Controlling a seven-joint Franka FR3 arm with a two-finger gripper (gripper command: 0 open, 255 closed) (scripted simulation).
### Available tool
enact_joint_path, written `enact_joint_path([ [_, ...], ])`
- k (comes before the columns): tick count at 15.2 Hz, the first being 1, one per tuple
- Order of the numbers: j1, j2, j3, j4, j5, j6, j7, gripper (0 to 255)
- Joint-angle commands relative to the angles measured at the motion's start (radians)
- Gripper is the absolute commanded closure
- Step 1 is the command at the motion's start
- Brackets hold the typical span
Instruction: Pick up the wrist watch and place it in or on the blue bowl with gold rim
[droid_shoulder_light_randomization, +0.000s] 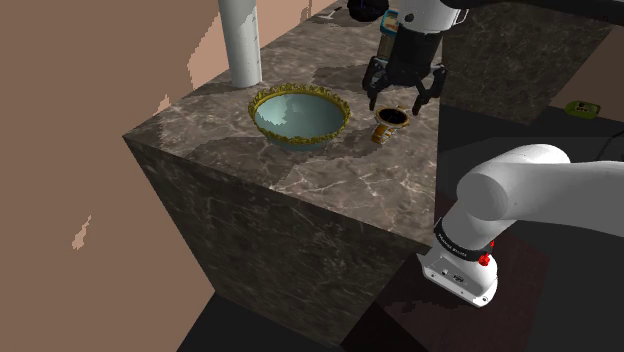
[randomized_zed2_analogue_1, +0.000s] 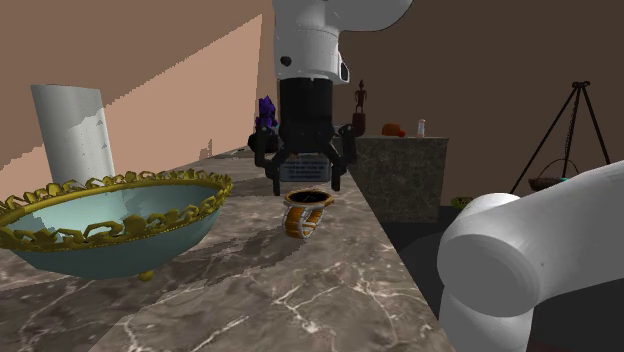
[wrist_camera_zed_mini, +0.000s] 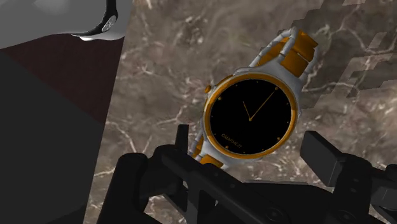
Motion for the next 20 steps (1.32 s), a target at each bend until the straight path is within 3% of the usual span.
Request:
enact_joint_path([
  [1,0.002,-0.004,0.003,-0.013,0.003,0.009,0.000,0],
  [7,0.002,-0.004,0.003,-0.013,0.003,0.010,0.000,0],
  [8,0.002,-0.004,0.003,-0.013,0.003,0.010,0.000,255],
  [17,0.002,-0.004,0.003,-0.013,0.003,0.010,0.000,255],
  [20,-0.004,0.008,-0.007,0.032,-0.007,-0.024,0.002,255],
])
